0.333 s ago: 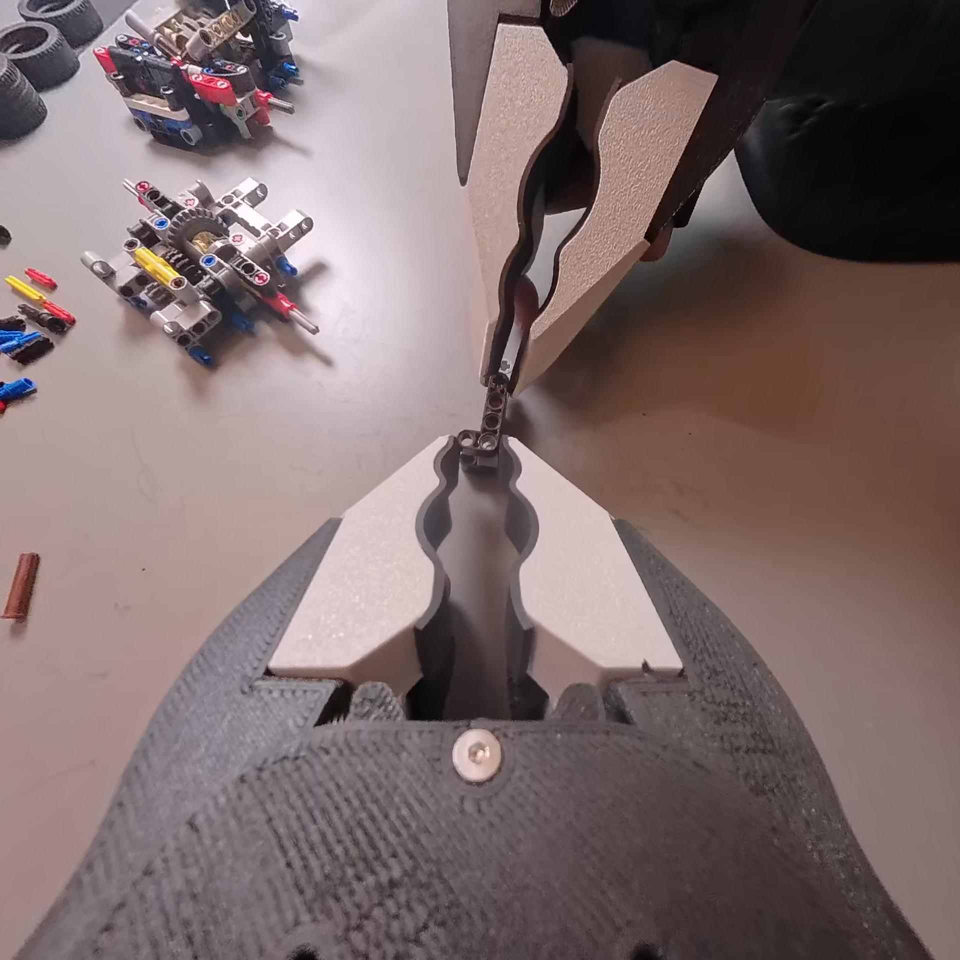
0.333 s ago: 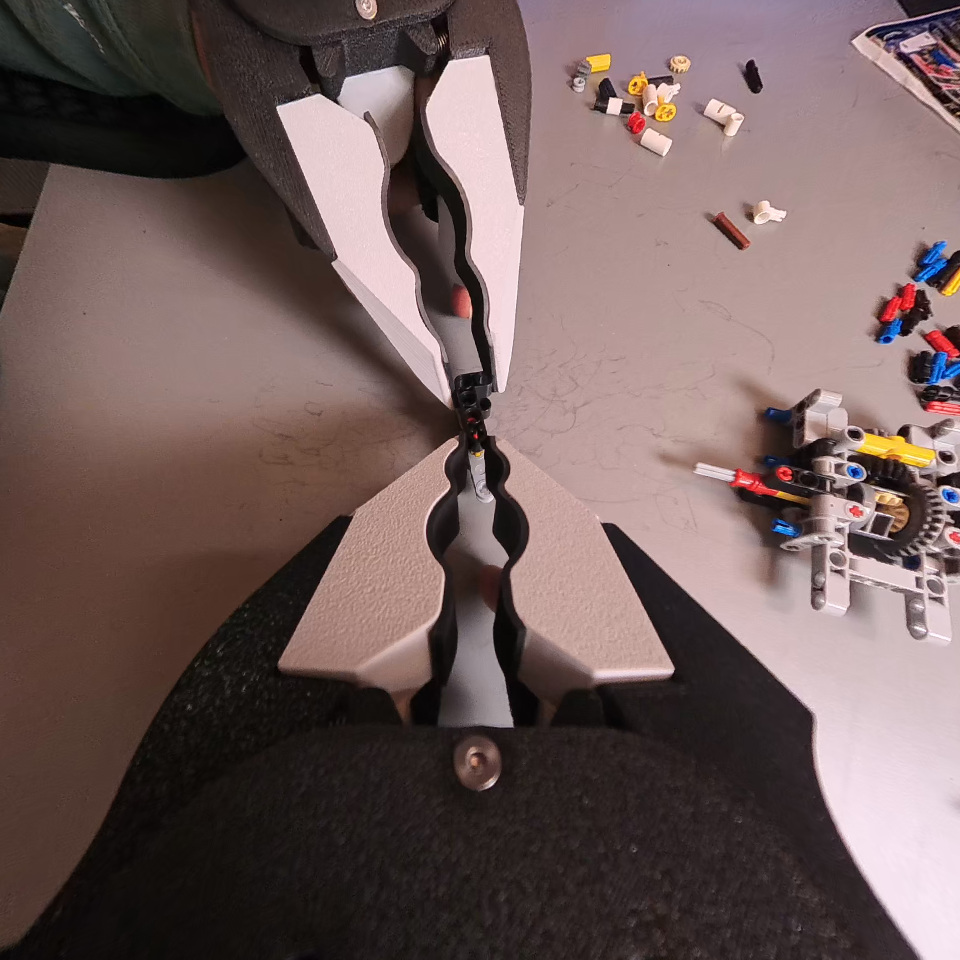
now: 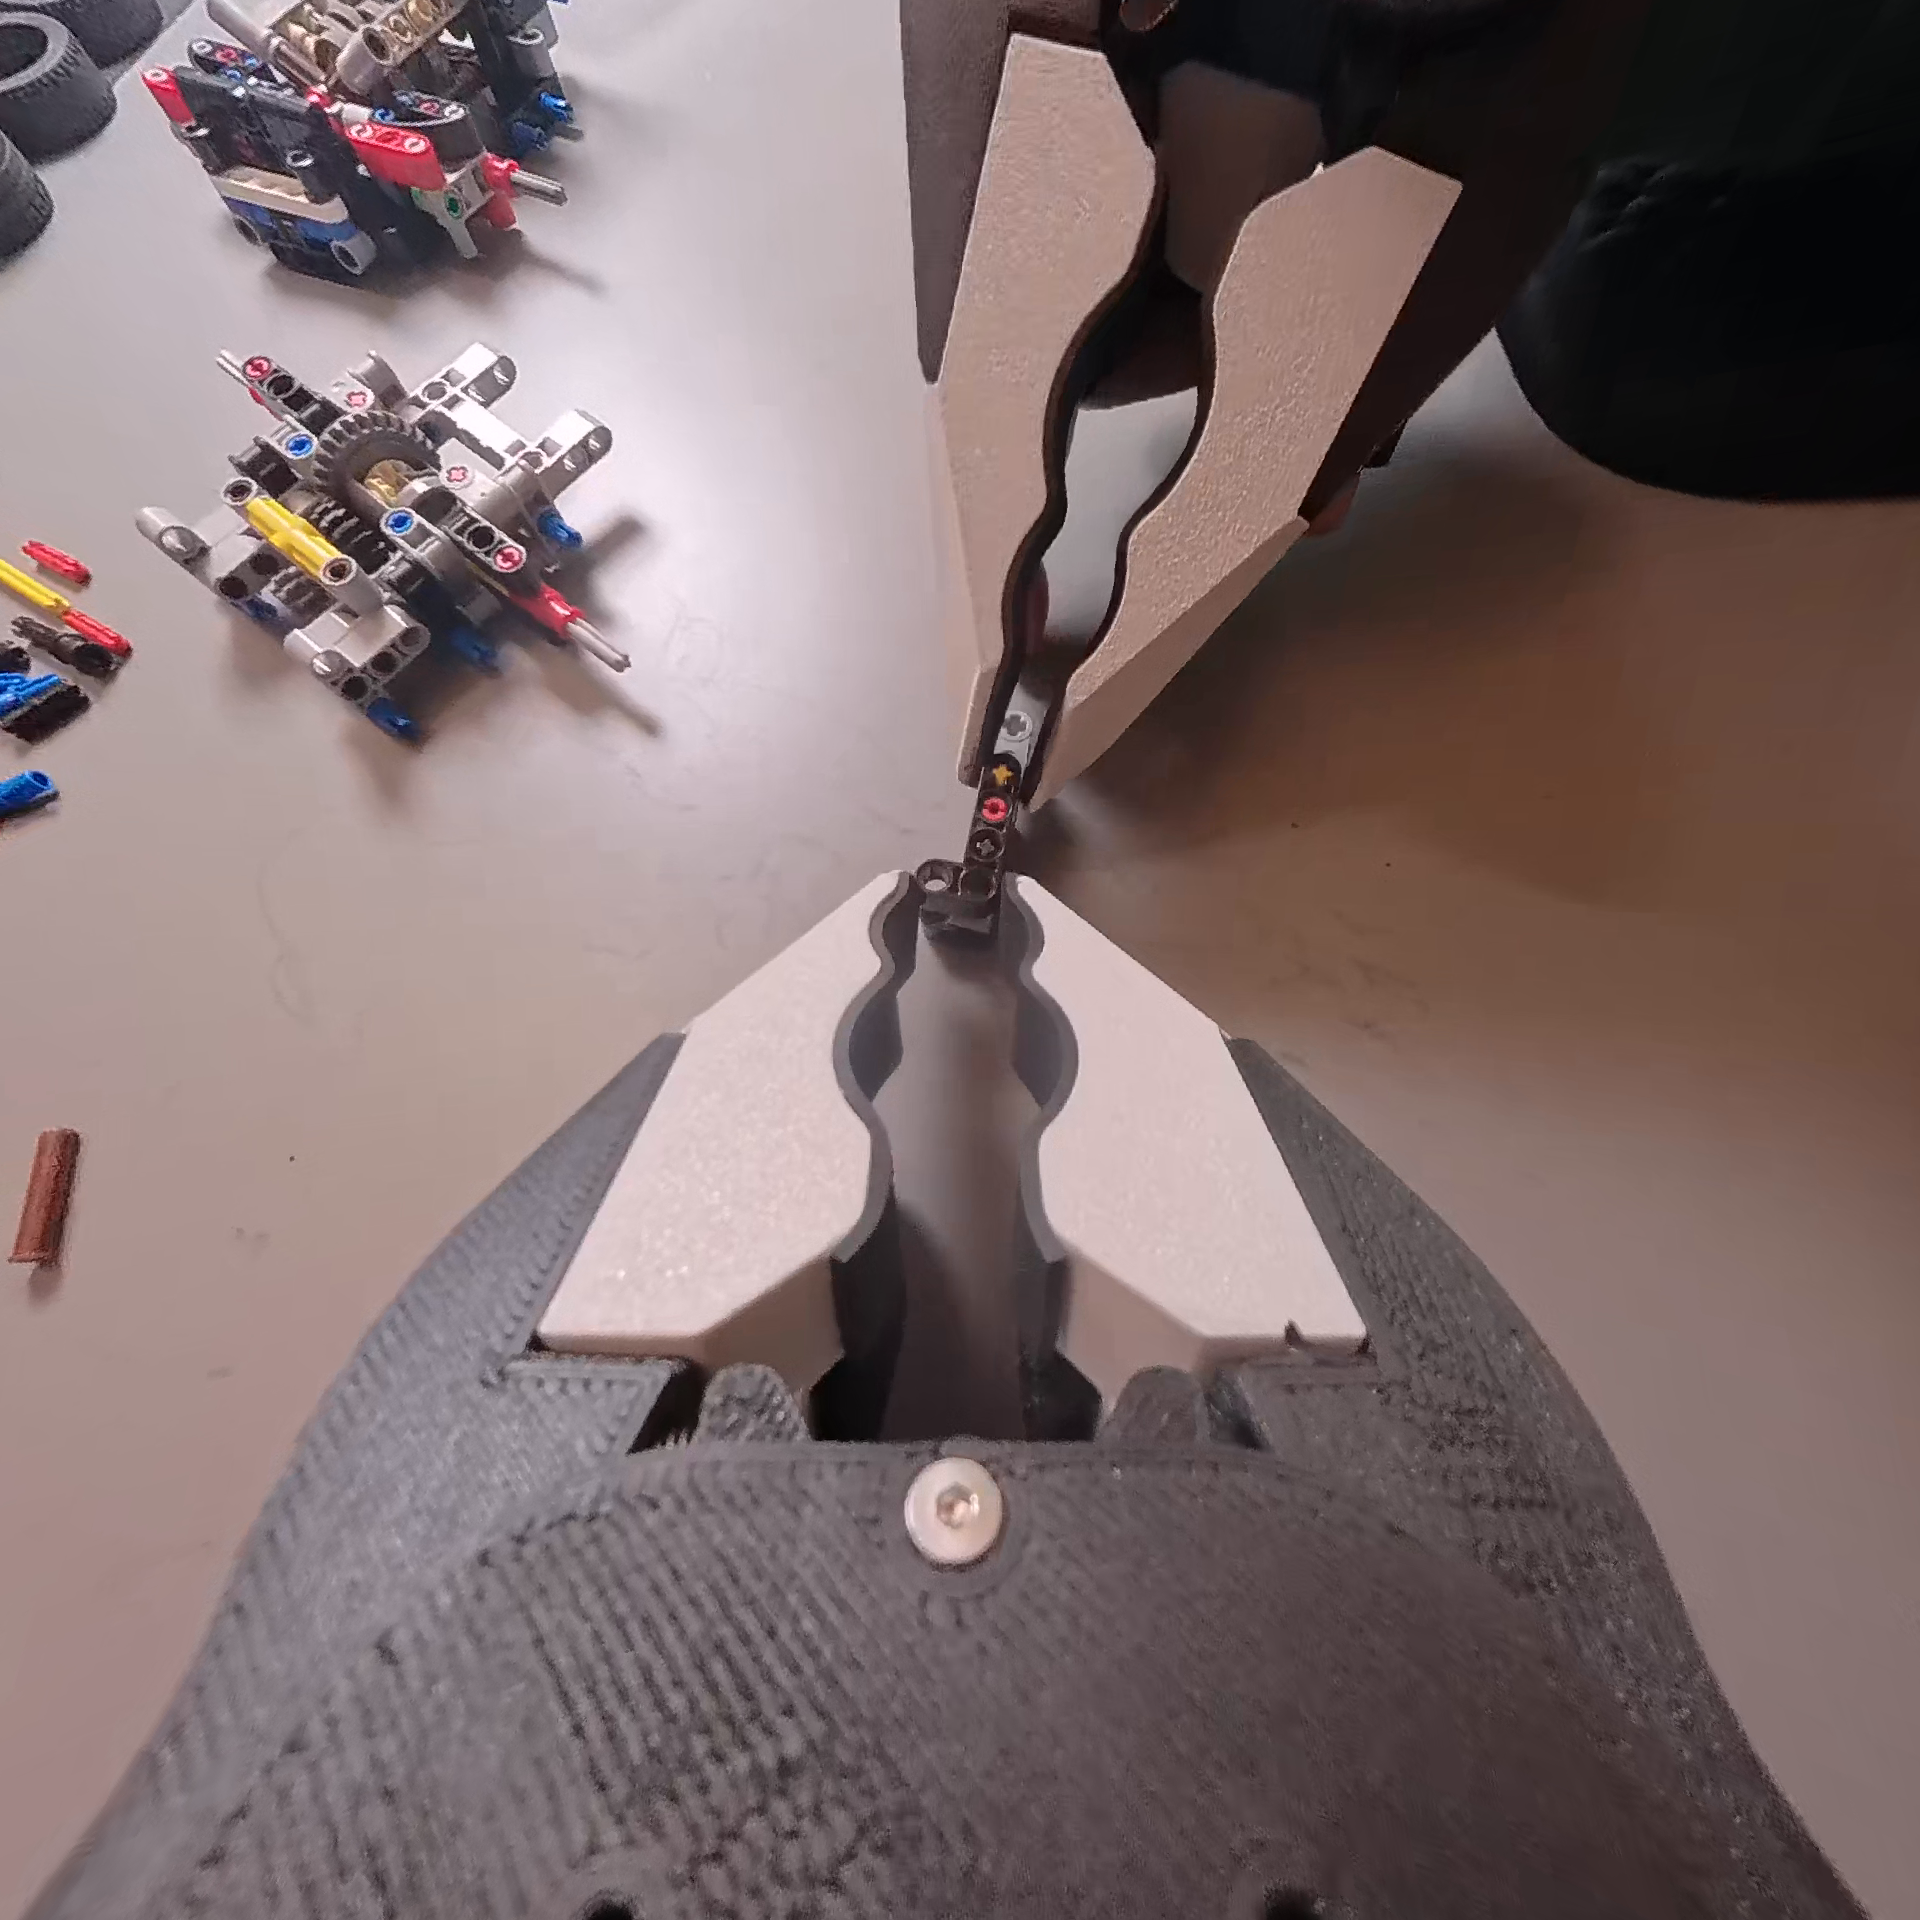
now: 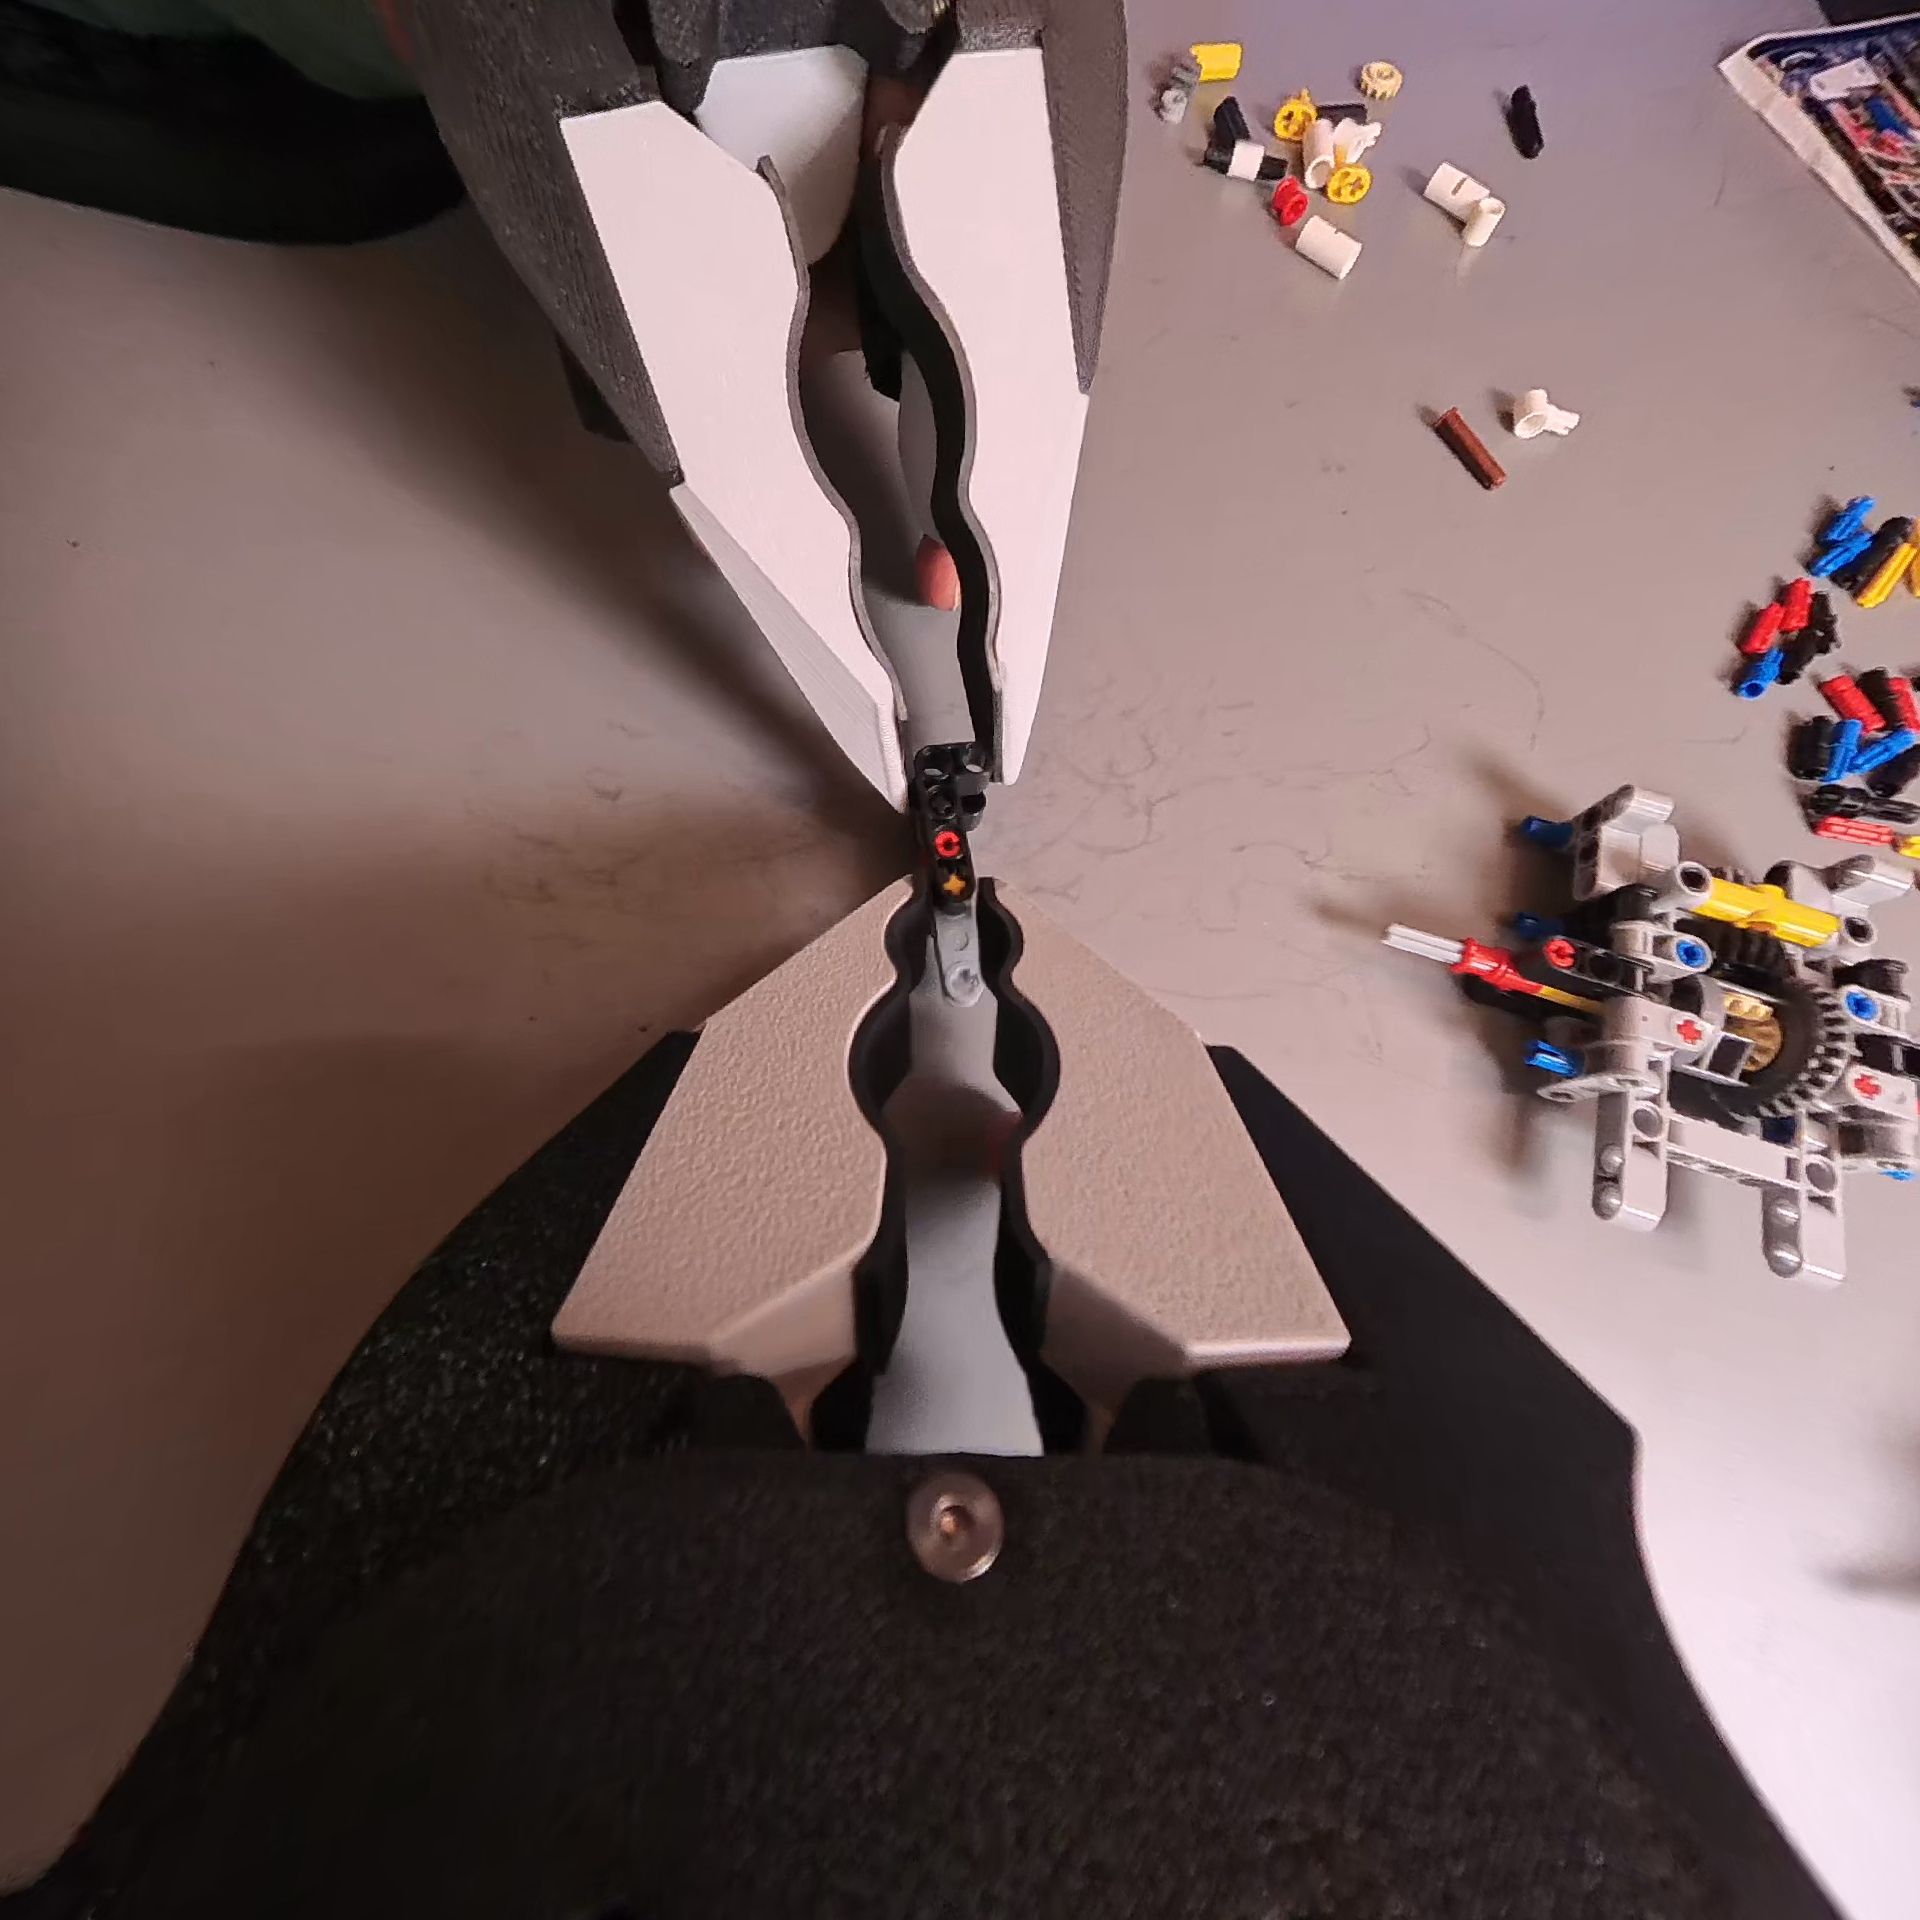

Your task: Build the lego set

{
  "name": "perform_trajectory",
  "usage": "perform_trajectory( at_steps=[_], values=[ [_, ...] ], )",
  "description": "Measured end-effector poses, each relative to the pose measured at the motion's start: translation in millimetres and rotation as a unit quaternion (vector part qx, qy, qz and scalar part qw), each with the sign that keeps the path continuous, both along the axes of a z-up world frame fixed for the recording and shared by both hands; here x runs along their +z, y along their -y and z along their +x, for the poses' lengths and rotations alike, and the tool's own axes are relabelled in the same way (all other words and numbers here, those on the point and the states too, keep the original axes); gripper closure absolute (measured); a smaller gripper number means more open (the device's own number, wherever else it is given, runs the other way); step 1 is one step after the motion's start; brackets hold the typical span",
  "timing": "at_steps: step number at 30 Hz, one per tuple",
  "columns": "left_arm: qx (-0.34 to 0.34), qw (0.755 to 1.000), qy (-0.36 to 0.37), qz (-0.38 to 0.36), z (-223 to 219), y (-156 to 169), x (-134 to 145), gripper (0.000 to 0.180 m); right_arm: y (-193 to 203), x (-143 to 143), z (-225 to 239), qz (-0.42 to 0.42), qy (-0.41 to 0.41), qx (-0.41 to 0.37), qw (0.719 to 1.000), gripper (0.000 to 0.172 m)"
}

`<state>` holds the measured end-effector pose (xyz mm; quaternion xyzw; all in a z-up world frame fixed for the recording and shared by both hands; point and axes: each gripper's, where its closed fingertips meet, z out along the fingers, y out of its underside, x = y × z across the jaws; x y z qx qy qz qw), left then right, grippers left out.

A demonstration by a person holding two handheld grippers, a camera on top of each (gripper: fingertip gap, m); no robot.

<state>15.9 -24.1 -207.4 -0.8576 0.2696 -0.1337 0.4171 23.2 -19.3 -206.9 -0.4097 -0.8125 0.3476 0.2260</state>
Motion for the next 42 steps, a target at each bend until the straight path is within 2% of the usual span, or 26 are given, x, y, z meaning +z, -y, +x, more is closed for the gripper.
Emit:
perform_trajectory(
  at_steps=[1, 5, 13, 17, 23, 28, 42],
  values=[
    [-0.002, 1.000, 0.003, 0.002, 1.8, 0.1, 0.2, 0.166, 1.4, -0.6, 0.6, 0.000, 0.001, 0.004, 1.000, 0.161],
    [-0.004, 1.000, 0.000, 0.006, 2.9, 0.2, 0.4, 0.166, 1.6, 3.2, -0.6, -0.006, -0.008, 0.005, 1.000, 0.157],
    [-0.002, 1.000, -0.006, 0.020, -0.5, 0.8, 2.2, 0.160, 6.3, 5.6, -1.6, -0.002, -0.012, 0.015, 1.000, 0.165],
    [-0.013, 1.000, -0.002, 0.024, 2.7, 2.4, 1.3, 0.165, 7.0, 4.7, -0.8, 0.009, 0.001, 0.024, 1.000, 0.166],
    [-0.014, 1.000, -0.015, 0.022, 2.2, 2.7, 0.3, 0.166, 7.1, 3.6, -0.5, 0.033, 0.036, 0.029, 0.998, 0.166],
    [-0.009, 1.000, -0.001, 0.010, 2.1, 2.8, -1.0, 0.166, 7.5, 2.7, -0.5, 0.021, 0.054, 0.028, 0.998, 0.166],
    [-0.011, 1.000, -0.020, 0.016, 2.3, 2.1, -3.9, 0.165, 8.7, 0.3, 0.2, 0.039, 0.094, 0.020, 0.995, 0.166]
  ],
)
